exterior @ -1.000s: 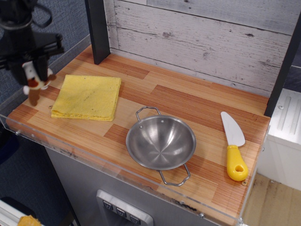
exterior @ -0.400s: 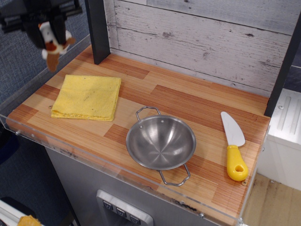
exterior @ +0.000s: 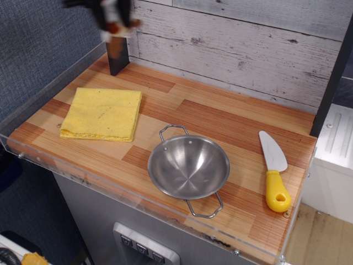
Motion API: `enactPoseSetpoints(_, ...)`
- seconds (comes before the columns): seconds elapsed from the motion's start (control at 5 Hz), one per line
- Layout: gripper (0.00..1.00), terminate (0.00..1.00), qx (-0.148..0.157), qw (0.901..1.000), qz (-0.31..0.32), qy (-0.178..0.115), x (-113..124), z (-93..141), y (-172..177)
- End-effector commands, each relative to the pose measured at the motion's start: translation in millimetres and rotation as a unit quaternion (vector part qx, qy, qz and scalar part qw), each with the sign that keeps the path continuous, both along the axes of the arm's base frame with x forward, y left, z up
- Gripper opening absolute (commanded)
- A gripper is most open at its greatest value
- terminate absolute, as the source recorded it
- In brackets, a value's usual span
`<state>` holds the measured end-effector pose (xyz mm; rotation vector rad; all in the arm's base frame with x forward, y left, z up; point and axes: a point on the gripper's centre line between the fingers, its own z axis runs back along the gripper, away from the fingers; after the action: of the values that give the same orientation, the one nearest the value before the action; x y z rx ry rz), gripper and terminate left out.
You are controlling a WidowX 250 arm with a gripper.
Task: Pick up red and white object and place behind bowl.
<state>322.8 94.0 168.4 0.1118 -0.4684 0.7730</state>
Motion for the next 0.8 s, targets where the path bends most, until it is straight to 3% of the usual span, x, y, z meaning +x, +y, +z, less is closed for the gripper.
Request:
enactPoseSetpoints(0.0, 0.0, 0.0, 0.005, 0.9976, -0.068, 0.001, 39, -13, -63)
enactPoseSetpoints(0.2, 0.0, 0.0, 0.009, 0.9932, -0.114, 0.02, 55, -37, -92)
enactPoseSetpoints(0.6, 0.0, 0.0, -0.021, 0.9863, -0.155, 0.053, 52, -80, -127)
